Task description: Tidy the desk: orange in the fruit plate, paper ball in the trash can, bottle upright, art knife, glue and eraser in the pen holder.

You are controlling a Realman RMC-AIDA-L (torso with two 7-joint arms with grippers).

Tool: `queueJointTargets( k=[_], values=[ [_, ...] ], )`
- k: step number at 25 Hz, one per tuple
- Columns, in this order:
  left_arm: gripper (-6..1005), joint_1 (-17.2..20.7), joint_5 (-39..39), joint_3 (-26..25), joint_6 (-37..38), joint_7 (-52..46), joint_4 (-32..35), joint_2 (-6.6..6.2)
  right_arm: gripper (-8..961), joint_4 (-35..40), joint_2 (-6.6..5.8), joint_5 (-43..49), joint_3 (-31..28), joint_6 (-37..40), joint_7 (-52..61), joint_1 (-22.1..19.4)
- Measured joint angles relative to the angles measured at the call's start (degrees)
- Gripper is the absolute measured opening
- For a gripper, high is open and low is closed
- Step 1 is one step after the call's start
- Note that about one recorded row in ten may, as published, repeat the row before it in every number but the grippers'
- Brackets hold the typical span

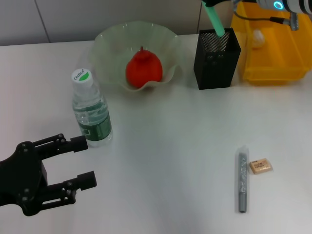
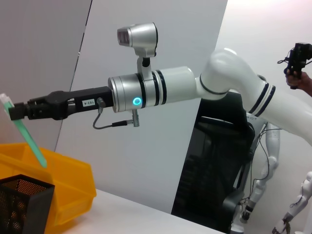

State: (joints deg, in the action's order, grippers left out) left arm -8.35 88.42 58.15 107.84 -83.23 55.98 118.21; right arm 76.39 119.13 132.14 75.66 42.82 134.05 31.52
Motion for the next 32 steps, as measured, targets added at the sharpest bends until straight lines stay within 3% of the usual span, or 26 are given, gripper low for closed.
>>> queueJointTargets(
  k=[15,32],
  values=[
    [742,-0.3,0.3,-1.5,0.0,0.0,-1.4,0.00,183,-10.2,0.01,-1.7,0.1,-7.8,-6.3,-0.5],
    [742,0.1,0.5,-2.2,0.0,0.1,-1.5,0.00,208,-12.7,0.01,-3.1,0.2,-8.9,-8.0,0.7]
  ],
)
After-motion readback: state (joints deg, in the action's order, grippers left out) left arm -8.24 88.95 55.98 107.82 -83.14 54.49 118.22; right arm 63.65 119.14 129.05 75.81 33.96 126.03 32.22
